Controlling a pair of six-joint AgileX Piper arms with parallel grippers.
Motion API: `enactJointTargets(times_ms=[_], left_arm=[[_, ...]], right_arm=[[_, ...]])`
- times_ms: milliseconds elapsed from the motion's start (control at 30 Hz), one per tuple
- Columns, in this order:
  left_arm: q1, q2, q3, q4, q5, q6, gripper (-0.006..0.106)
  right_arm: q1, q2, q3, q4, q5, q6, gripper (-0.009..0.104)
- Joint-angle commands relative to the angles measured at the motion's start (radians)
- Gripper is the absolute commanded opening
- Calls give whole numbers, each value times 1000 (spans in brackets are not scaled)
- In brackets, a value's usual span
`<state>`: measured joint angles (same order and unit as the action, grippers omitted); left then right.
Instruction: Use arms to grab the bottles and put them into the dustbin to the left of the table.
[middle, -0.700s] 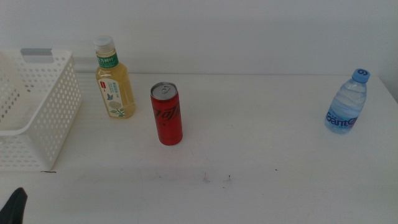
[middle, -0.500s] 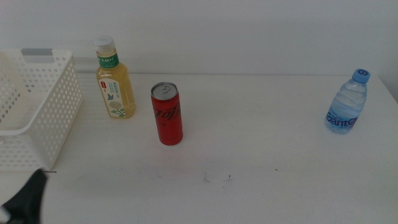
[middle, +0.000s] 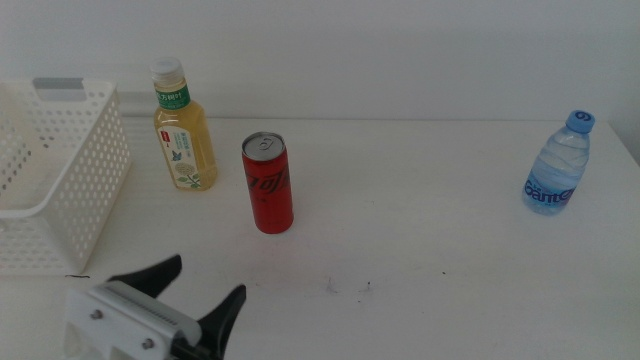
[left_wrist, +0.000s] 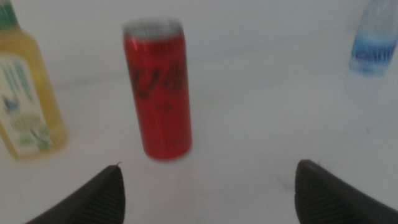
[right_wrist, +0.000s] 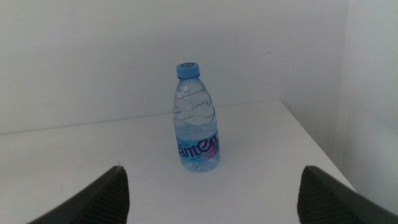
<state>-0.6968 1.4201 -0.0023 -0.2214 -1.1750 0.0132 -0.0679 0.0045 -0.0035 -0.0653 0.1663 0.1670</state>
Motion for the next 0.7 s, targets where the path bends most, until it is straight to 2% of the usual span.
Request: enactJointTargets(times_ms=[0, 667], left_arm=[[-16, 53, 2, -11, -46, -40, 94], [-9, -9, 2, -17, -46, -13, 94]], right_arm=[[-3, -5, 3, -7, -10, -7, 92], [-3, -5, 3, -7, -10, -7, 92]])
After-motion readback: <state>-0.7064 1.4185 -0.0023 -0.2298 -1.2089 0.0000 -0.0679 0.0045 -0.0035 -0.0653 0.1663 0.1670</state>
